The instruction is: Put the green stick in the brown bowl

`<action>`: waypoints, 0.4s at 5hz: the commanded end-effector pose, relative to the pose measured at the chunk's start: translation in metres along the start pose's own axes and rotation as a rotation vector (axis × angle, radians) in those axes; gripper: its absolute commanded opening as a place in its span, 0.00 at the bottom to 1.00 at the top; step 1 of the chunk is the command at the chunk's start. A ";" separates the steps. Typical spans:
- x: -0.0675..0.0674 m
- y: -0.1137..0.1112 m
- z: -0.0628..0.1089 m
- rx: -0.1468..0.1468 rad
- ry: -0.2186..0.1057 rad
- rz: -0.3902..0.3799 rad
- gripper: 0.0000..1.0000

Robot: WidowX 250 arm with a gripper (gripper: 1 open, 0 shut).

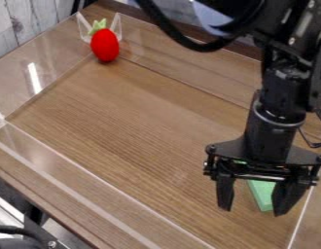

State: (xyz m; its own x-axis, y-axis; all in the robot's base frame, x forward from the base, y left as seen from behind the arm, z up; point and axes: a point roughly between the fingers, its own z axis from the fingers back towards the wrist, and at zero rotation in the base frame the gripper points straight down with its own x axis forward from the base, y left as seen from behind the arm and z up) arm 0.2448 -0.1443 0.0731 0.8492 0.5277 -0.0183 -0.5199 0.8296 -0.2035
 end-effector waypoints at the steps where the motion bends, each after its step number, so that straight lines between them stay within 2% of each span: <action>1: 0.023 -0.015 0.007 -0.063 -0.067 0.110 1.00; 2: 0.029 -0.017 0.016 -0.092 -0.105 0.192 1.00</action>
State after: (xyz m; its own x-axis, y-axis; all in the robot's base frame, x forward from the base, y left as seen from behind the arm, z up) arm 0.2648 -0.1404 0.0703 0.7316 0.6817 0.0071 -0.6622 0.7130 -0.2304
